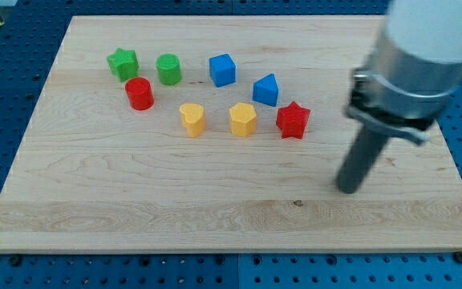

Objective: Push the red circle to the bottom right side of the green star

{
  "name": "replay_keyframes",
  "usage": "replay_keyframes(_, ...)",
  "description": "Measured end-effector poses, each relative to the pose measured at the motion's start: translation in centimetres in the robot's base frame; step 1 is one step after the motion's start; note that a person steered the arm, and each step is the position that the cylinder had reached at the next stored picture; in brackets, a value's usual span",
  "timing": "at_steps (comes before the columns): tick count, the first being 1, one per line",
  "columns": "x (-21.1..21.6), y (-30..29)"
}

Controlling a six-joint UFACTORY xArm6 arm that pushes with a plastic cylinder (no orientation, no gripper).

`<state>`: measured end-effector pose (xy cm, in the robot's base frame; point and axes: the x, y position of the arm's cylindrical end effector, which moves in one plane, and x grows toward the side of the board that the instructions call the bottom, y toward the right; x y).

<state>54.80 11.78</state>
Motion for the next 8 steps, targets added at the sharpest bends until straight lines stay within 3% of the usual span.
replay_keyframes(2,-2.0,-14.8)
replay_keyframes(3,-6.4,-19.3)
replay_keyframes(5,-8.5,-22.6)
replay_keyframes(6,-12.4,-24.9)
replay_keyframes(8,-14.6,-25.1)
